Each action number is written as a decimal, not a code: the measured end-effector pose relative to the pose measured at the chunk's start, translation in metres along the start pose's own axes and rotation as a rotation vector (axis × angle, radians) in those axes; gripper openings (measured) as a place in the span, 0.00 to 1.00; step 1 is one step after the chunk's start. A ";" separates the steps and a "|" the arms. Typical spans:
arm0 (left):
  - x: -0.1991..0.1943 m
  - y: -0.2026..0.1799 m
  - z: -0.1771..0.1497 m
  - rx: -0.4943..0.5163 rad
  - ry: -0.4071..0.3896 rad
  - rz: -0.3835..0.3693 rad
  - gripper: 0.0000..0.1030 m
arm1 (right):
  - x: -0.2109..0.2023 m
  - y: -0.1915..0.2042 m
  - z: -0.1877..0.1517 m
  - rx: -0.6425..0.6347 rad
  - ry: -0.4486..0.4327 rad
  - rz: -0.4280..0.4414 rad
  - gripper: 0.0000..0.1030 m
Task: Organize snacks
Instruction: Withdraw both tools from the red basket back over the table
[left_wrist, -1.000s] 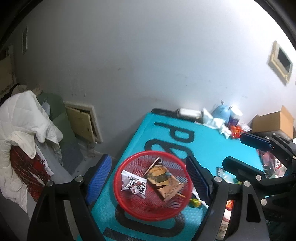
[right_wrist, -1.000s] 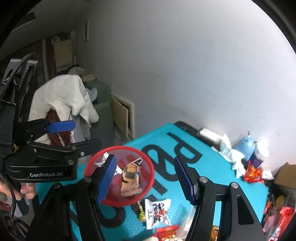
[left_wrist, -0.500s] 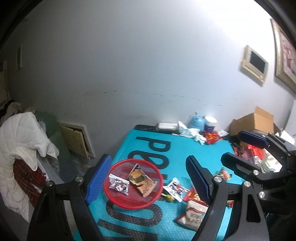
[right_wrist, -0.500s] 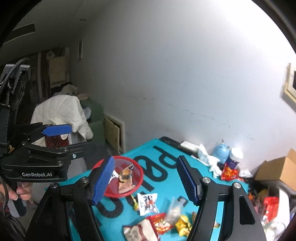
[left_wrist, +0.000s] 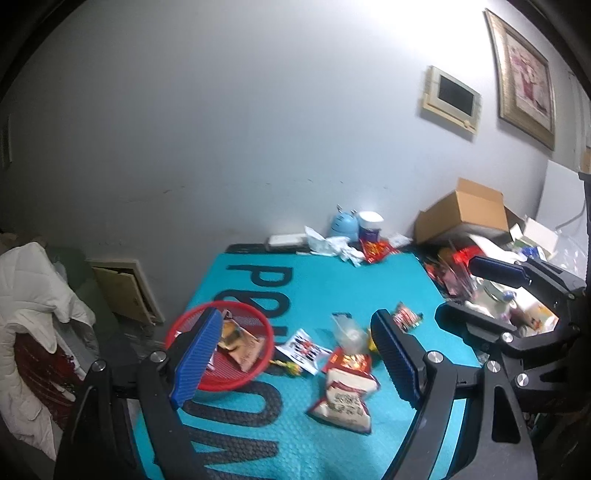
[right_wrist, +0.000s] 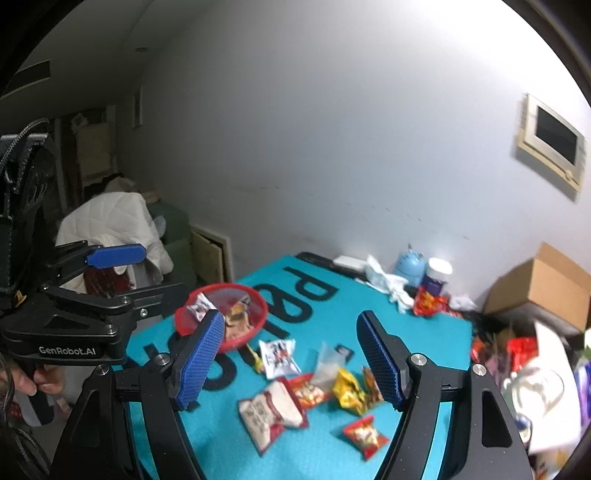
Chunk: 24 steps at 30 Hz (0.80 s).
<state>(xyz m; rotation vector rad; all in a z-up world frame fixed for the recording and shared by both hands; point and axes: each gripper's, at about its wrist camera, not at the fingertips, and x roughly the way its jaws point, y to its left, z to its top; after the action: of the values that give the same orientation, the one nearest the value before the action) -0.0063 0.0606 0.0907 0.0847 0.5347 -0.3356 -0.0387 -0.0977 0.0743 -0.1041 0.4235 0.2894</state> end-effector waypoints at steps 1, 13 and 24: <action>0.001 -0.003 -0.003 0.003 0.007 -0.014 0.80 | -0.003 -0.002 -0.004 0.005 0.004 -0.004 0.73; 0.027 -0.035 -0.046 0.029 0.089 -0.164 0.80 | -0.010 -0.021 -0.060 0.111 0.088 -0.033 0.73; 0.073 -0.057 -0.085 0.014 0.255 -0.252 0.80 | 0.011 -0.037 -0.113 0.178 0.198 -0.014 0.73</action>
<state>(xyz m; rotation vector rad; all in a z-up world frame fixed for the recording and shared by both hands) -0.0081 -0.0001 -0.0194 0.0745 0.7985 -0.5793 -0.0618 -0.1486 -0.0312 0.0388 0.6431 0.2272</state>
